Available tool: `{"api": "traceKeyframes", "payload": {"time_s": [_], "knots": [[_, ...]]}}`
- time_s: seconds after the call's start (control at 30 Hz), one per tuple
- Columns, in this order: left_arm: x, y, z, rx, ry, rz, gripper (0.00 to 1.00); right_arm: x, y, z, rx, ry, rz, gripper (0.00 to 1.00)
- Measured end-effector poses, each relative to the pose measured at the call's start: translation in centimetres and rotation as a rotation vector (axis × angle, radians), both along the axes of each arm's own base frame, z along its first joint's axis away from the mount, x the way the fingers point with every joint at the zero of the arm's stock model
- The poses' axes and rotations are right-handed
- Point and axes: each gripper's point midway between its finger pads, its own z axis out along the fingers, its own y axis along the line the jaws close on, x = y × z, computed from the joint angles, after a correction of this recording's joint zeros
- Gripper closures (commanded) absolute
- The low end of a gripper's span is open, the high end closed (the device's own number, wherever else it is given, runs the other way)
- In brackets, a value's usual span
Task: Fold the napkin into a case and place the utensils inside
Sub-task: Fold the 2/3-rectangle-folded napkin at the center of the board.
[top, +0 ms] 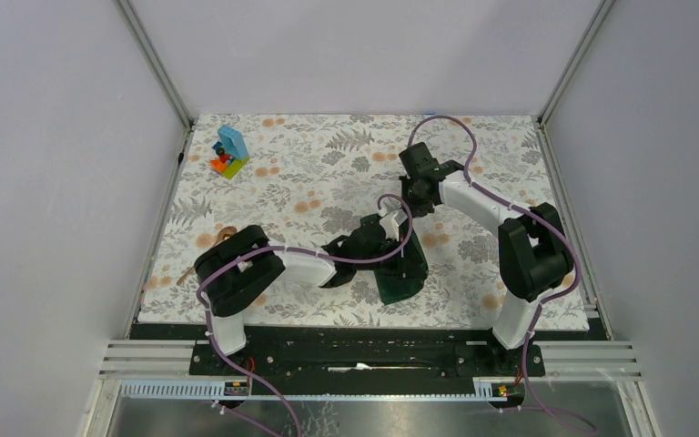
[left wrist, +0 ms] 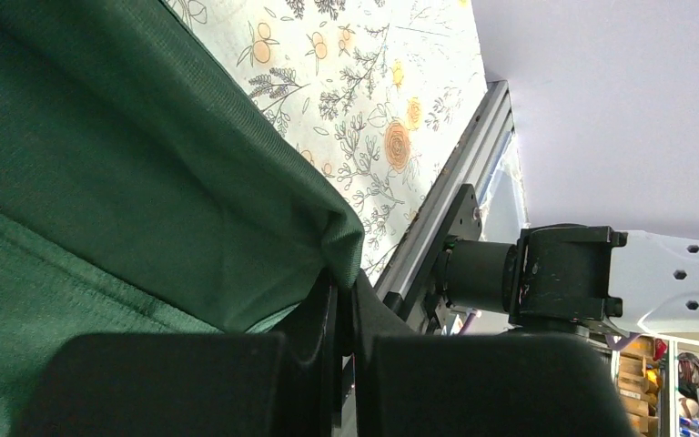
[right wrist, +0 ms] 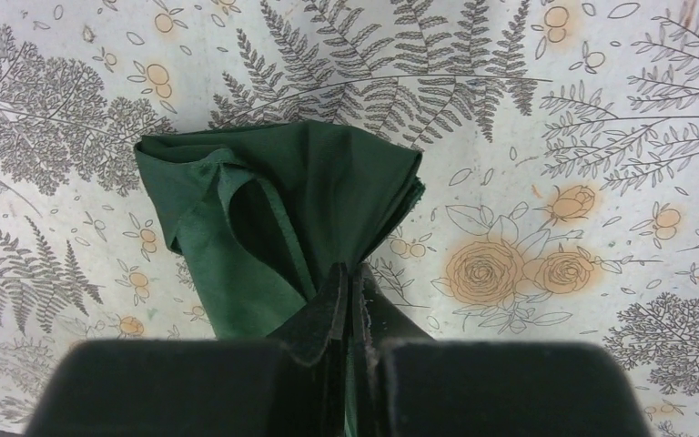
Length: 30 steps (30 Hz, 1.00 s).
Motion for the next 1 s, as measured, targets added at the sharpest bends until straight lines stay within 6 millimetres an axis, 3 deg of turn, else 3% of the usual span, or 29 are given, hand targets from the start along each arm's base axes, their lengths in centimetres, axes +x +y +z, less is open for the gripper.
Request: {"api": "traceKeyframes", "payload": {"time_s": [0.13,0.27,0.4,0.5,0.6,0.7,0.87,1.0], "knots": [[-0.1,0.2,-0.3,-0.003,-0.002,0.001,0.99,-0.1,0.5,0.1,0.023,0.007,0.013,1.0],[-0.6,1.4,-2.0,0.031,0.012,0.012,0.89,-0.5,1.2,0.1,0.054,0.024,0.014,1.0],[-0.6,1.8,-2.5,0.05,-0.001,0.012,0.72,-0.8,1.9,0.1,0.071,0.03,0.005,1.0],[-0.7,1.8,-1.9,0.042,-0.023,-0.005,0.55,-0.6,2.4,0.3,0.084,0.017,0.002,1.0],[-1.0,2.2,-1.0,0.034,-0.046,-0.022,0.47,-0.5,2.6,0.4,0.093,0.009,0.0,1.0],[-1.4,3.3,-0.1,0.024,-0.06,-0.03,0.44,-0.4,2.9,0.5,0.099,0.005,0.002,1.0],[-1.4,7.2,0.9,0.016,-0.067,-0.005,0.45,-0.5,3.1,0.4,0.102,0.006,0.007,1.0],[0.8,11.0,2.2,0.01,-0.075,0.083,0.64,-0.5,3.2,0.5,0.103,0.004,0.01,1.0]]}}
